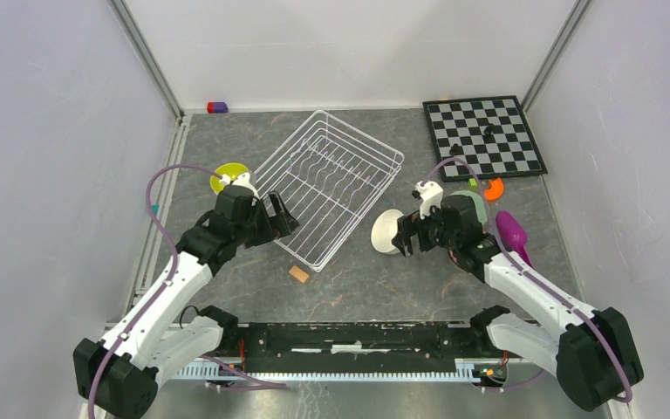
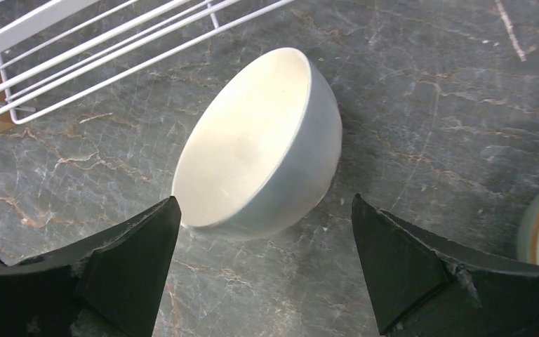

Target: Unload the bowls from the dish rack

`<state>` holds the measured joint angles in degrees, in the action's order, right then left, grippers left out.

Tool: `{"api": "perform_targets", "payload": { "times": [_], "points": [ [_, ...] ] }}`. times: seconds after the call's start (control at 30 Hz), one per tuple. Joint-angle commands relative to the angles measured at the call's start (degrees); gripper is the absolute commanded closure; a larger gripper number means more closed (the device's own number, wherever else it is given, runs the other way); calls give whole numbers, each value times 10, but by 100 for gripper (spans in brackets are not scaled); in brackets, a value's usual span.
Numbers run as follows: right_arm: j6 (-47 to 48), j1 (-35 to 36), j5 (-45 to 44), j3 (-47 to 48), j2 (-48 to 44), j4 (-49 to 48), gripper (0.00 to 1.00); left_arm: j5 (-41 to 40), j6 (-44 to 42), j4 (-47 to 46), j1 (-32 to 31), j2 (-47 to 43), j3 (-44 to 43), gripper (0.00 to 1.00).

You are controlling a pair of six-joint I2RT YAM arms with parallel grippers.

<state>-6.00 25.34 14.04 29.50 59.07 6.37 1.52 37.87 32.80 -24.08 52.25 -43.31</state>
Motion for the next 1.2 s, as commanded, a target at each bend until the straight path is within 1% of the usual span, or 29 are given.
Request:
{"api": "perform_targets", "payload": {
  "times": [0.0,0.27,0.53,0.8,0.97,1.0,1.07,1.17],
  "points": [
    [12,-1,-41,31,-25,3,3,4,6,-24,3,0,0,4],
    [14,-1,-111,34,-80,7,4,-1,6,-18,2,-8,0,4],
    [21,-1,-121,32,-105,12,5,-13,10,-3,2,-16,-6,3],
    [25,0,-127,28,-114,14,5,-177,68,71,2,-31,-24,1],
    [13,0,-150,17,-96,8,5,-203,86,78,3,-48,-18,1],
    [6,0,-144,19,-90,2,6,-208,91,77,2,-52,-16,1],
    [-7,-1,-106,29,-80,-12,8,-217,107,76,3,-57,-10,1],
    [-36,-1,-53,39,-67,-44,8,-217,117,72,2,-64,-7,2]
  ]
}}
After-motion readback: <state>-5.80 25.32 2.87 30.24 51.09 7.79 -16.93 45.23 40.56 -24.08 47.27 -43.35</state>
